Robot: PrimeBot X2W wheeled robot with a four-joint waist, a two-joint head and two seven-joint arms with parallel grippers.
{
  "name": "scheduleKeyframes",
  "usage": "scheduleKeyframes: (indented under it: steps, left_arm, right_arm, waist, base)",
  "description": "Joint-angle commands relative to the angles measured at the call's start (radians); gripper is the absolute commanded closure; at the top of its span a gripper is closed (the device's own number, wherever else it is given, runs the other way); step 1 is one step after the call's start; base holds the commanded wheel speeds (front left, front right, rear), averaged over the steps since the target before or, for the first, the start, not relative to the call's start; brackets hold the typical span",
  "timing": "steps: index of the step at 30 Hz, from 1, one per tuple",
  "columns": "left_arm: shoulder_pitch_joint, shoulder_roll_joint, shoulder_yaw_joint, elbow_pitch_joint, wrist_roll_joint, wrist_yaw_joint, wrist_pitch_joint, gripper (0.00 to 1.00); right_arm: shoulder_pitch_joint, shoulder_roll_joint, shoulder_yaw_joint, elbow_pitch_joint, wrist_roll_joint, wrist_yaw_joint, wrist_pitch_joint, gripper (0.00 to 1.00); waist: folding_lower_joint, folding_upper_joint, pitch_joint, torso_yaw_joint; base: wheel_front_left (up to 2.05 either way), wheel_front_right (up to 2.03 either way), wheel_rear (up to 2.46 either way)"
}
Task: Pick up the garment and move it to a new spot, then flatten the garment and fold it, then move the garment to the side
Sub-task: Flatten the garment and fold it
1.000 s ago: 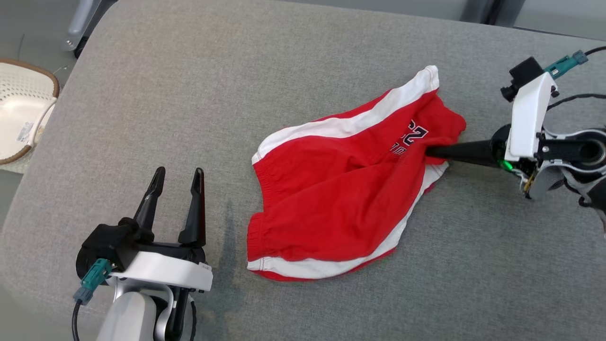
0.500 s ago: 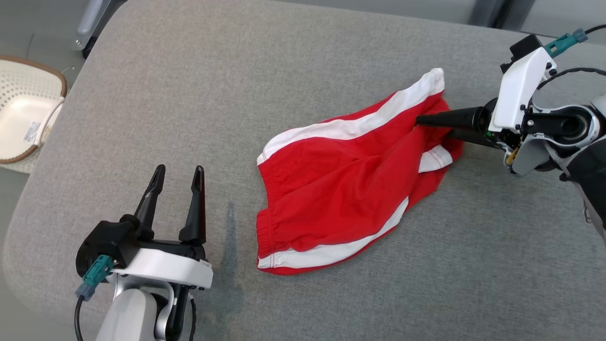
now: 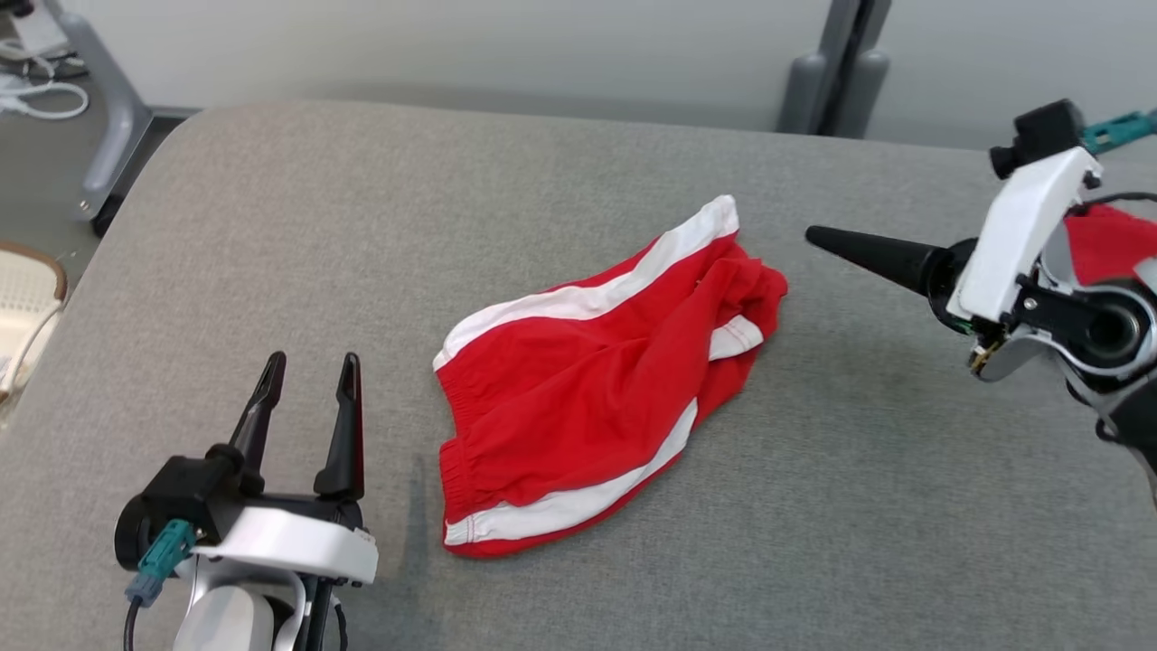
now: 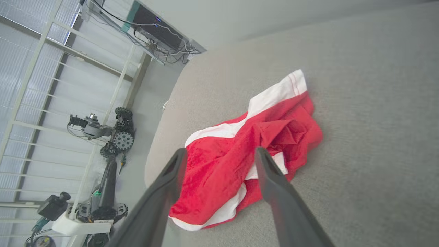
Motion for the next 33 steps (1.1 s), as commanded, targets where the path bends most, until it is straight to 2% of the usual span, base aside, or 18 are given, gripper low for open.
scheduleKeyframes:
  steps: [1, 3, 4, 12, 13, 18, 24, 28, 33]
  left_arm:
    - [0.018, 0.007, 0.007, 0.000, 0.007, -0.004, -0.003, 0.00]
    - [0.022, 0.007, 0.015, -0.005, 0.008, -0.004, -0.003, 0.00]
    - [0.022, 0.007, 0.015, -0.005, 0.008, -0.004, -0.003, 0.00]
    - [0.057, 0.005, 0.034, -0.018, 0.015, -0.007, -0.003, 0.00]
    - [0.068, 0.005, 0.035, -0.023, 0.016, -0.008, -0.003, 0.00]
    - [0.083, 0.003, 0.032, -0.030, 0.014, -0.009, -0.003, 0.00]
    - [0.105, 0.001, 0.033, -0.048, 0.009, -0.002, -0.003, 0.00]
    - [0.126, 0.000, 0.036, -0.059, 0.006, 0.003, -0.003, 0.00]
    - [0.138, -0.001, 0.027, -0.061, -0.001, 0.006, -0.003, 0.00]
  right_arm:
    - [0.040, -0.024, -0.007, -0.048, -0.042, 0.003, -0.071, 0.00]
    - [0.078, -0.059, -0.016, -0.095, -0.120, 0.002, -0.207, 0.00]
    - [0.078, -0.059, -0.016, -0.095, -0.120, 0.002, -0.207, 0.00]
    - [0.242, -0.091, -0.021, -0.229, -0.298, 0.003, -0.569, 0.00]
    - [0.276, -0.097, -0.036, -0.237, -0.348, 0.003, -0.646, 0.00]
    - [0.373, -0.093, -0.072, -0.248, -0.452, 0.003, -0.793, 0.00]
    - [0.516, -0.029, -0.235, -0.257, -0.645, 0.003, -0.852, 0.00]
    - [0.630, 0.070, -0.396, -0.290, -0.808, 0.002, -0.853, 0.00]
    - [0.753, 0.178, -0.526, -0.333, -0.985, 0.002, -0.853, 0.00]
  waist:
    - [0.0000, 0.0000, -0.027, -0.027]
    - [0.0000, 0.0000, -0.036, -0.037]
    - [0.0000, 0.0000, -0.036, -0.037]
    - [0.0000, 0.0000, -0.075, -0.075]
    - [0.0000, 0.0000, -0.083, -0.081]
    - [0.0000, 0.0000, -0.099, -0.086]
    - [0.0000, 0.0000, -0.120, -0.091]
    - [0.0000, 0.0000, -0.133, -0.099]
    - [0.0000, 0.0000, -0.137, -0.097]
  base:
    - [0.00, 0.00, 0.00]
    - [0.00, 0.00, 0.00]
    - [0.00, 0.00, 0.00]
    - [0.00, 0.00, 0.00]
    - [0.00, 0.00, 0.00]
    - [0.00, 0.00, 0.00]
    - [0.00, 0.00, 0.00]
    - [0.00, 0.00, 0.00]
    - [0.00, 0.00, 0.00]
